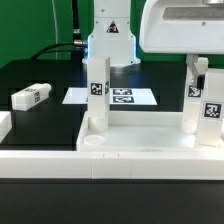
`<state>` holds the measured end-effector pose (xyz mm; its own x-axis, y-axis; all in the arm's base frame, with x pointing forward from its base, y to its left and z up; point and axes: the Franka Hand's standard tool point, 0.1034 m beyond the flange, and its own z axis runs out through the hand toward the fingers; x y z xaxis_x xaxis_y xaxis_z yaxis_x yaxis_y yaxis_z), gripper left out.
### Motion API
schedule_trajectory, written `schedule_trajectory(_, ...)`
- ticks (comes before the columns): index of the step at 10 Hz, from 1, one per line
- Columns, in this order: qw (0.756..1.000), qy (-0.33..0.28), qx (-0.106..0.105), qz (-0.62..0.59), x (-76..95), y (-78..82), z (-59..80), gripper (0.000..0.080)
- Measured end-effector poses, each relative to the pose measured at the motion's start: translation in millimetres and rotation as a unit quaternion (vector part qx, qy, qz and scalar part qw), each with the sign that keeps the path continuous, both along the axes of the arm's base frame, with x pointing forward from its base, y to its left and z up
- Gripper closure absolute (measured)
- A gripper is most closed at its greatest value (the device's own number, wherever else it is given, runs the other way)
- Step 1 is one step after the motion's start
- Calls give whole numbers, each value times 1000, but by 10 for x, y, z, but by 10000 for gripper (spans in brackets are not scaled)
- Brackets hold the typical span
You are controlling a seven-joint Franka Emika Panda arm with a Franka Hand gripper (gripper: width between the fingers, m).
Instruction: Assemble desk
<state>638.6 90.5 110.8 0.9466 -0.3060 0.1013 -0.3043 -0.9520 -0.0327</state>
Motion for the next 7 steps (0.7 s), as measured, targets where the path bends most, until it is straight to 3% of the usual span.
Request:
schedule_trajectory(5,973,-13,29,-229,-1,-25,-26,509)
schedule_trajectory(7,942,-14,43,-332,-14,-6,-28,509)
